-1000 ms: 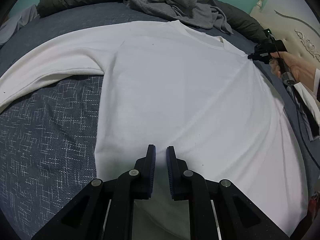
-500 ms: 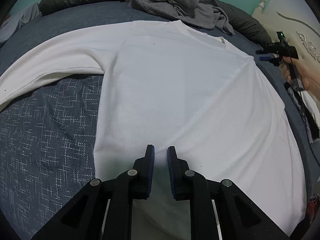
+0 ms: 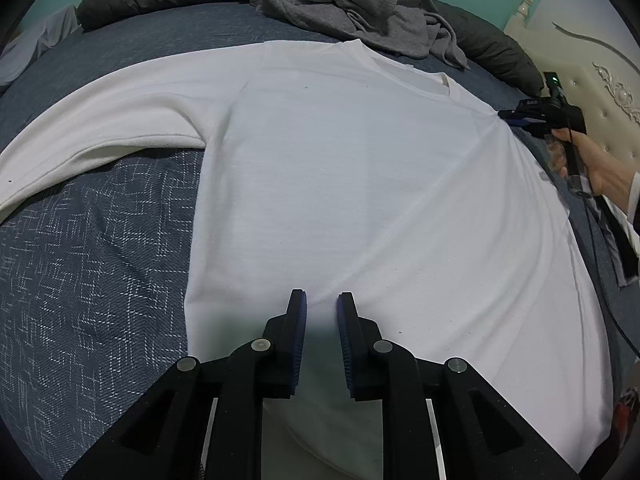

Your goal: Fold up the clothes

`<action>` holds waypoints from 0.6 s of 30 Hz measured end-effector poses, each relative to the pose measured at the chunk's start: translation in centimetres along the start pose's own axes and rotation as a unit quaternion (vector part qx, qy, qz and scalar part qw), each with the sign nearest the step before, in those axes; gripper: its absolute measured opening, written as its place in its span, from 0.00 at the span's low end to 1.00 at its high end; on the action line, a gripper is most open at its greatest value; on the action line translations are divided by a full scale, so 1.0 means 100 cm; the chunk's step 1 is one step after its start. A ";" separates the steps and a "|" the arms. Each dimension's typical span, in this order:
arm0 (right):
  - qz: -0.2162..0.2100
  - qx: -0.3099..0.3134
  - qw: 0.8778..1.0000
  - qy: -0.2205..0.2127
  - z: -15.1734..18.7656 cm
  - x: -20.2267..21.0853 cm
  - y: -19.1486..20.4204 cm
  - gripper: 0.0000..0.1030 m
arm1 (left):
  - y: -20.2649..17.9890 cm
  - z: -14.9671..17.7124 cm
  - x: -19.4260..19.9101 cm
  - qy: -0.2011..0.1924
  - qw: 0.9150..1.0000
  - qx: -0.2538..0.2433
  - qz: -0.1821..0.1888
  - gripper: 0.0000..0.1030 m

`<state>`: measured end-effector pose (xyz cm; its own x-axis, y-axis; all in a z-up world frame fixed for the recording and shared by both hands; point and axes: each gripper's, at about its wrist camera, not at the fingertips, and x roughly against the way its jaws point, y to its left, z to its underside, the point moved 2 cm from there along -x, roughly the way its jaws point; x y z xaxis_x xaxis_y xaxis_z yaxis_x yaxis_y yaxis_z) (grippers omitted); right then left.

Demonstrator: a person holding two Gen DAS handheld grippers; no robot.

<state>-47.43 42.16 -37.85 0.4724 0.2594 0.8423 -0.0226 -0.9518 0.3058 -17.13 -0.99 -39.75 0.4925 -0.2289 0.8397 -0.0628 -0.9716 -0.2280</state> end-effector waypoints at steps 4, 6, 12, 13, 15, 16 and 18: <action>0.014 0.007 1.000 -0.005 -0.005 -0.008 0.005 0.09 | 0.000 0.001 0.001 0.001 1.000 0.001 0.002 0.17; 0.004 0.004 1.000 -0.015 -0.008 -0.004 0.005 0.10 | 0.000 0.000 0.000 0.002 1.000 0.001 0.004 0.17; 0.010 -0.042 0.998 -0.039 -0.008 0.039 -0.025 0.33 | 0.000 0.002 0.003 0.003 1.000 0.005 0.007 0.18; 0.003 -0.050 0.998 -0.041 -0.003 0.050 -0.032 0.33 | 0.000 0.002 0.003 0.004 1.000 0.006 0.008 0.18; -0.011 -0.051 0.998 -0.038 0.013 0.070 -0.037 0.33 | 0.001 0.002 0.004 0.005 1.000 0.007 0.009 0.20; -0.021 -0.046 0.998 -0.033 0.026 0.078 -0.038 0.33 | 0.001 0.002 0.005 0.006 1.000 0.008 0.009 0.20; -0.041 -0.035 0.998 -0.022 0.054 0.094 -0.039 0.33 | 0.001 0.002 0.006 0.006 1.000 0.010 0.010 0.21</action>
<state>-38.13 47.41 -33.51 0.5125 0.3265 0.7942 -0.0431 -0.9139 0.4036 -16.68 -1.23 -39.42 0.4809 -0.2490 0.8407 -0.0551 -0.9655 -0.2544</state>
